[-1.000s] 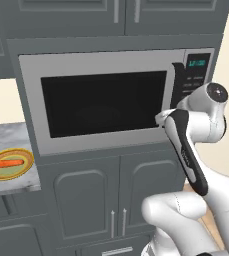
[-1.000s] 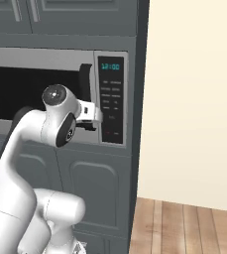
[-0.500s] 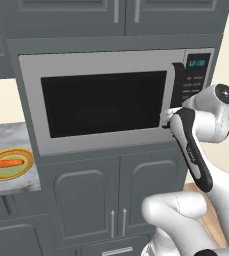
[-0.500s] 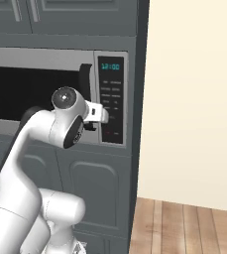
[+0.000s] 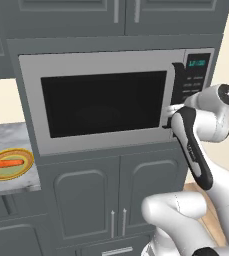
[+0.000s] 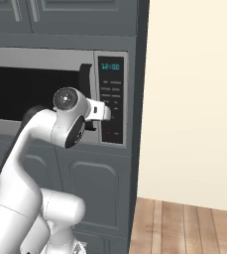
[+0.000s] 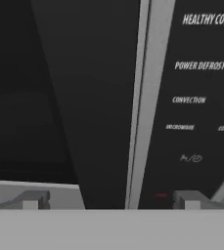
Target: Pick the carrot from the counter and place it in the microwave. Then turn on the microwave.
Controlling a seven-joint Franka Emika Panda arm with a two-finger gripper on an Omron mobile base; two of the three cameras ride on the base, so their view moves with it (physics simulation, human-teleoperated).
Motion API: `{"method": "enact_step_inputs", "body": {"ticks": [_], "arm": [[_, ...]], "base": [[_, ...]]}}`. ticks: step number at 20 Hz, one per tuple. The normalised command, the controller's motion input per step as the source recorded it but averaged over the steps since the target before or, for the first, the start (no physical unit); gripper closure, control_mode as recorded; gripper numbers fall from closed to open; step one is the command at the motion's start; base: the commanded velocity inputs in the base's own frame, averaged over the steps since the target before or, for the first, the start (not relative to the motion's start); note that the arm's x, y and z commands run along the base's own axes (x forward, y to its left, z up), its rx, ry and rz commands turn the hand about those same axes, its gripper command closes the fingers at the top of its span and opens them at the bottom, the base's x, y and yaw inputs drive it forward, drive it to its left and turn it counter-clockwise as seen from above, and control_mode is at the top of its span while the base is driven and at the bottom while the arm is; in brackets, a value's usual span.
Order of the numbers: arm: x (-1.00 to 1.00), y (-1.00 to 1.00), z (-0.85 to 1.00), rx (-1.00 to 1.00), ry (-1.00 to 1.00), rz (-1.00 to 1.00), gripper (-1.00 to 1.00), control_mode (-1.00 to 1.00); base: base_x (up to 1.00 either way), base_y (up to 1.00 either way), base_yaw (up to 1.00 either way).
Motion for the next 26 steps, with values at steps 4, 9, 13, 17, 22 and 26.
{"method": "enact_step_inputs", "body": {"ticks": [4, 9, 13, 17, 22, 26], "arm": [[0.03, -0.04, 0.2, 0.0, -0.02, -0.03, -1.0, -1.0], [0.05, 0.0, 0.24, 0.0, -0.03, -0.03, -1.0, -1.0], [0.09, 0.0, 0.19, 0.0, -0.05, -0.02, -1.0, -1.0], [0.14, 0.0, 0.12, 0.0, -0.06, 0.0, -1.0, -1.0], [0.15, 0.0, 0.06, 0.0, -0.05, 0.0, -1.0, -1.0], [0.19, 0.0, 0.03, 0.0, -0.04, 0.0, -1.0, -1.0]], "base": [[0.0, 0.0, 0.0], [0.0, 0.0, 0.0], [0.0, 0.0, 0.0], [0.0, 0.0, 0.0], [0.0, 0.0, 0.0], [0.0, 0.0, 0.0]]}}
